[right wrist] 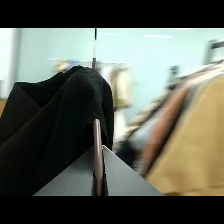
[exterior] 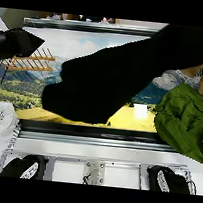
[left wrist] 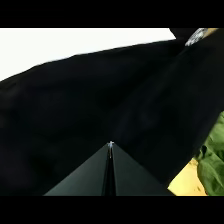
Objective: Fold the clothes and pants, and hang the long-sleeved shirts on hangers.
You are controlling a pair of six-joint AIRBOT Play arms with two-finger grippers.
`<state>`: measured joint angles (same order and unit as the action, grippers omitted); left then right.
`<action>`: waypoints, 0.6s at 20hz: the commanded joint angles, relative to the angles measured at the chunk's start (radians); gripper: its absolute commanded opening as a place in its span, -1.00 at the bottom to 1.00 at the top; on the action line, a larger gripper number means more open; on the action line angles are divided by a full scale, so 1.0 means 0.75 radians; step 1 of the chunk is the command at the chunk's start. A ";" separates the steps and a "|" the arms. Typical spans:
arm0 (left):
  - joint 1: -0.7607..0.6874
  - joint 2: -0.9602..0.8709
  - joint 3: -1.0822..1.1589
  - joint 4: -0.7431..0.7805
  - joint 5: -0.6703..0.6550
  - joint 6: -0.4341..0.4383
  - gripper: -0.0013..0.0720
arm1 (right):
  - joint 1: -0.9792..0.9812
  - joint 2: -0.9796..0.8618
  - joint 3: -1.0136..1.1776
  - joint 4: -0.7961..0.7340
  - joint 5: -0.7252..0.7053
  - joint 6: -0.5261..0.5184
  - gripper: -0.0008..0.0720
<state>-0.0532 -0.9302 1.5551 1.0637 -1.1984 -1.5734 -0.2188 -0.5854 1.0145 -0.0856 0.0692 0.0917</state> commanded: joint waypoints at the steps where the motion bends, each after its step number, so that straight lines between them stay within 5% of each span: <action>1: 0.001 -0.051 0.001 -0.028 -0.008 0.006 -0.93 | -0.299 0.021 0.005 -0.052 -0.062 -0.004 -0.96; 12: 0.002 -0.066 0.001 -0.024 -0.007 0.008 -0.93 | -0.723 -0.071 0.199 -0.051 -0.139 -0.114 -0.96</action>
<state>-0.0532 -0.9783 1.5551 1.0458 -1.2011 -1.5688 -0.7254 -0.6075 1.1141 -0.1219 0.0105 0.0399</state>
